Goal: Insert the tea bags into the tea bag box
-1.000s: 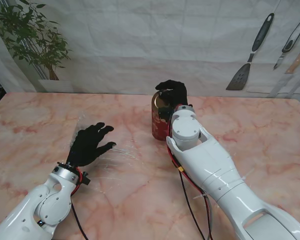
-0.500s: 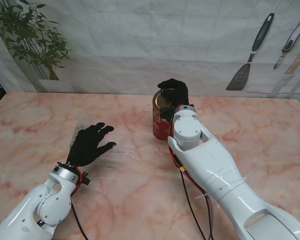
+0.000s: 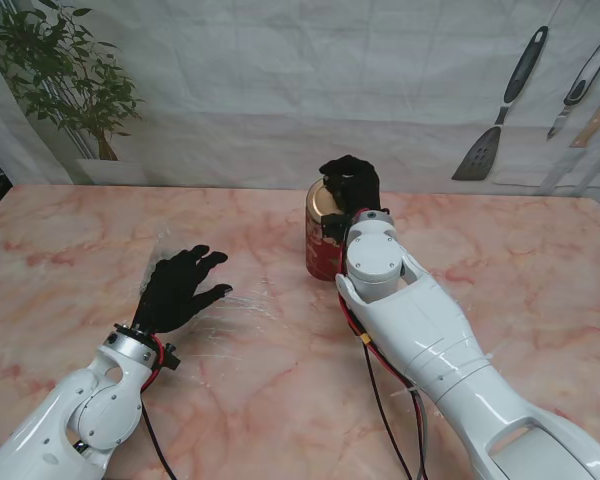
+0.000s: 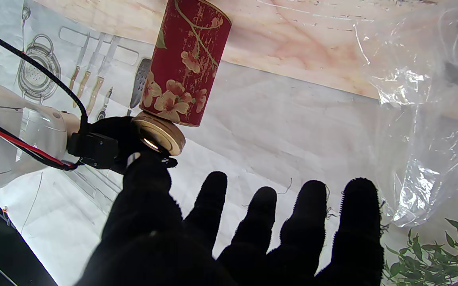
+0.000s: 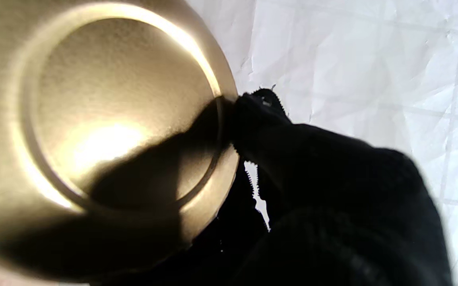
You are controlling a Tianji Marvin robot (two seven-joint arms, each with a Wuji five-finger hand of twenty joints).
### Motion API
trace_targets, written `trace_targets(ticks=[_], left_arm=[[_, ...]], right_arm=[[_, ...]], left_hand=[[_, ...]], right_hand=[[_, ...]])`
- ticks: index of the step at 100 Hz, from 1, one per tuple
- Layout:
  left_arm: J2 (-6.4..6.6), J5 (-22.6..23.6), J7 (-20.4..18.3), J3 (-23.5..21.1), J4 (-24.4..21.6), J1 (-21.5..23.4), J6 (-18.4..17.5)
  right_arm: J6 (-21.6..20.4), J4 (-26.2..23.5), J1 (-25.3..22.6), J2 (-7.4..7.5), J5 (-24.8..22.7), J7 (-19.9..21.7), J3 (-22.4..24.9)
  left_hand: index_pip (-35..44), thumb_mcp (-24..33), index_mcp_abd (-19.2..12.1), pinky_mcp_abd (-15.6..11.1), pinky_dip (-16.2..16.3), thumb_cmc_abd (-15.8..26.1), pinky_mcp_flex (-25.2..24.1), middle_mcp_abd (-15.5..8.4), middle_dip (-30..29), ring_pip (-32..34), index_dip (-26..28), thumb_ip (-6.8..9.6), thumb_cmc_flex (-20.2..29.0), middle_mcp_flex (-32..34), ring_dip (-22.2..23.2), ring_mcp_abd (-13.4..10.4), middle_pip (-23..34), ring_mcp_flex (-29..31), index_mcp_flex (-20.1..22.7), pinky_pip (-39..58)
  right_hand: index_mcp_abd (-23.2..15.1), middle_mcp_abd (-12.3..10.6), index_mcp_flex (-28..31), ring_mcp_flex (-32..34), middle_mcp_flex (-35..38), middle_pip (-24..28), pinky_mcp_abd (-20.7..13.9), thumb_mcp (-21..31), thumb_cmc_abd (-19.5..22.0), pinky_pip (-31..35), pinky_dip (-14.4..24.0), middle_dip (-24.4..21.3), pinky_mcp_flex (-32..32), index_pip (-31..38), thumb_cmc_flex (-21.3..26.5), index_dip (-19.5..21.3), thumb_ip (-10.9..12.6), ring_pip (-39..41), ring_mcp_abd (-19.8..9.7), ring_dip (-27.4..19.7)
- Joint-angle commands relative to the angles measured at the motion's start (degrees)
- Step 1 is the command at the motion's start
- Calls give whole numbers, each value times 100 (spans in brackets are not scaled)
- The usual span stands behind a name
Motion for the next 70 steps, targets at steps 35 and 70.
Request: trace_targets(ticks=[35, 70], left_arm=[[7, -15, -87, -19, -54, 17, -37], [7, -28, -96, -17, -46, 10, -62]], right_arm=[[-80, 18, 6, 32, -188, 110, 11], [-125, 88, 9, 72, -363, 188, -2]], left_hand=[[17, -100, -53, -57, 76, 184, -29, -83, 46, -19, 47, -36, 271, -98, 15, -164, 3, 54, 89, 110], [19, -103, -56, -58, 77, 182, -25, -89, 55, -16, 49, -37, 264, -80, 19, -166, 19, 63, 92, 113]], right_hand=[[33, 21, -317, -519, -562, 139, -745, -483, 204, -110, 221, -98, -539, -99, -380, -12, 313, -144, 36, 460], [47, 1, -559, -1053, -959, 23, -828, -665, 382, -449, 310, -233, -1162, -308, -725, -21, 351, -606, 17, 399]])
